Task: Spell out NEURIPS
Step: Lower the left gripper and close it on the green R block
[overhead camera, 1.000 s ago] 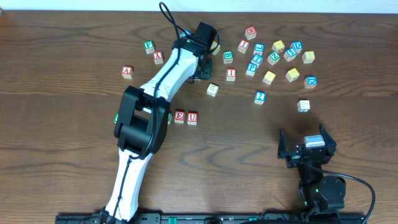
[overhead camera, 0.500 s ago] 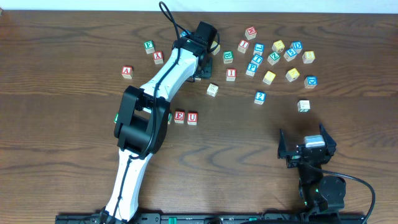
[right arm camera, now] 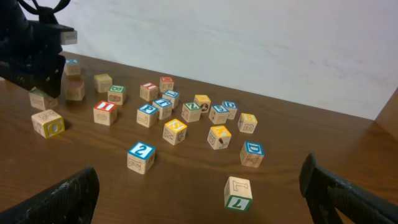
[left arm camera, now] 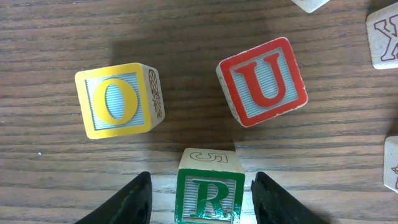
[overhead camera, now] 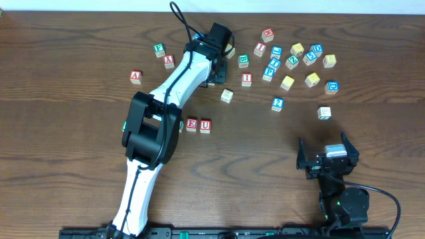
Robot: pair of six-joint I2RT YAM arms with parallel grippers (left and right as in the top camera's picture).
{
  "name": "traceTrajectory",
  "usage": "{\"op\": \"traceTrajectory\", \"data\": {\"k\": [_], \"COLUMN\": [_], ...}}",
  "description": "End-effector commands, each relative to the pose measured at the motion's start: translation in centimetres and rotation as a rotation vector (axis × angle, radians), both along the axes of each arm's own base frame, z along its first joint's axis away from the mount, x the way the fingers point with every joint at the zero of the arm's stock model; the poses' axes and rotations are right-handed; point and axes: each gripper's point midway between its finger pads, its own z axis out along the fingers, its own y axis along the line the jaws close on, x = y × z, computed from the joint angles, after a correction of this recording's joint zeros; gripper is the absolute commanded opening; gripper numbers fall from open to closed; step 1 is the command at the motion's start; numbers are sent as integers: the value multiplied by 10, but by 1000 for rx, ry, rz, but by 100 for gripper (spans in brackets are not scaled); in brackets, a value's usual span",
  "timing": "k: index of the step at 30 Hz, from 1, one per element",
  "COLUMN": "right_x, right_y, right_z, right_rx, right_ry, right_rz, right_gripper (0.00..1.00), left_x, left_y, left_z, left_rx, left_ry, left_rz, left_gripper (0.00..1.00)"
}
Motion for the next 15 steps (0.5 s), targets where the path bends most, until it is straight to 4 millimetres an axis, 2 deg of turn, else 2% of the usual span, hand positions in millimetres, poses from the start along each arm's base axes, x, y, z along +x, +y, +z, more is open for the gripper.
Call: {"op": "traceTrajectory", "data": {"k": [1,5,15], "right_x": [0,0,0], "right_y": [-2,-2,-2], "right_z": [-1,-1,-1], "right_rx": [-7,-7,-7], "right_ry": [1,1,1], "right_rz": [-8,-8,-8], "right_gripper": [99,99,99], "left_x": [3,3,5], "left_y": [5,6,5], "left_z": [-16,-24,-23], "left_rx": [23,28,24], "left_ry": [17,27,18], "left_rz": [2,2,2], "left_gripper": [51,51,50]}}
